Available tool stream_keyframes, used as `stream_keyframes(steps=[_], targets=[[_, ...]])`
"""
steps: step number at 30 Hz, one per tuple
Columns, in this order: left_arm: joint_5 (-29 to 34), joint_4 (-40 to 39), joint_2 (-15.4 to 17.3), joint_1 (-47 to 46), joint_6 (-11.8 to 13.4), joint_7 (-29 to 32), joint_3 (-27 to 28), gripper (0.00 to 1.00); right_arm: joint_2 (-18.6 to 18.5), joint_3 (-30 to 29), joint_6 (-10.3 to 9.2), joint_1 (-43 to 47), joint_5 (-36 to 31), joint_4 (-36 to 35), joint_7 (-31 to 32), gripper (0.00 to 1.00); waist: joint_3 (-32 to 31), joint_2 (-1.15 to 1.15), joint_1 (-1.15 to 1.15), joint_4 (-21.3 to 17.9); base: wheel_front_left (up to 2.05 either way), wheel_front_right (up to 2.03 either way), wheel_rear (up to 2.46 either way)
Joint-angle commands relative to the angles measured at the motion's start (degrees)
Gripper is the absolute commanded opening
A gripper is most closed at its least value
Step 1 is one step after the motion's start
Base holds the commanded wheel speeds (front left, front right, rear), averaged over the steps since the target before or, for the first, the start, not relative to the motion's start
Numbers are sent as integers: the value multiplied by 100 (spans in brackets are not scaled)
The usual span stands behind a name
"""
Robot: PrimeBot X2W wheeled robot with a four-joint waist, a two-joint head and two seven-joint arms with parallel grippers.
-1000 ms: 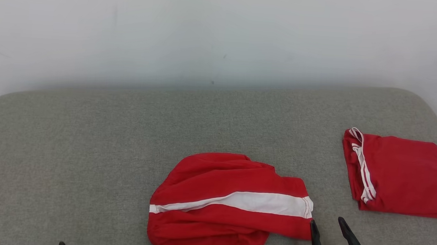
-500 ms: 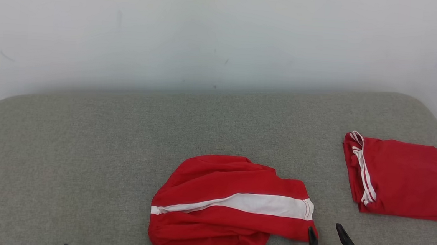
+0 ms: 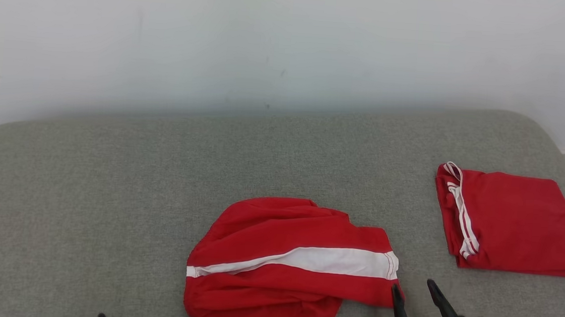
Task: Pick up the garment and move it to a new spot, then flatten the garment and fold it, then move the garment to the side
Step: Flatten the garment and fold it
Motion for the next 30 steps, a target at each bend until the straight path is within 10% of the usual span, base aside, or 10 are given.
stream_keyframes(steps=[1, 15, 30], targets=[[-61, 74, 99, -121, 6, -17, -145, 100, -2, 7, -18, -176, 60, 29, 76, 100, 54, 0, 0, -63, 0, 0, 0], [-628, 1226, 429, -2083, 111, 1798, -1749, 100, -4, -356, -18, -1525, 96, 580, 2740, 100, 572, 0, 0, -106, 0, 0, 0], [-411, 830, 581, -2687, 595, 3382, -2091, 100, -3, -319, -18, -2035, 11, 597, 3158, 100, 1175, 0, 0, -153, 0, 0, 0]])
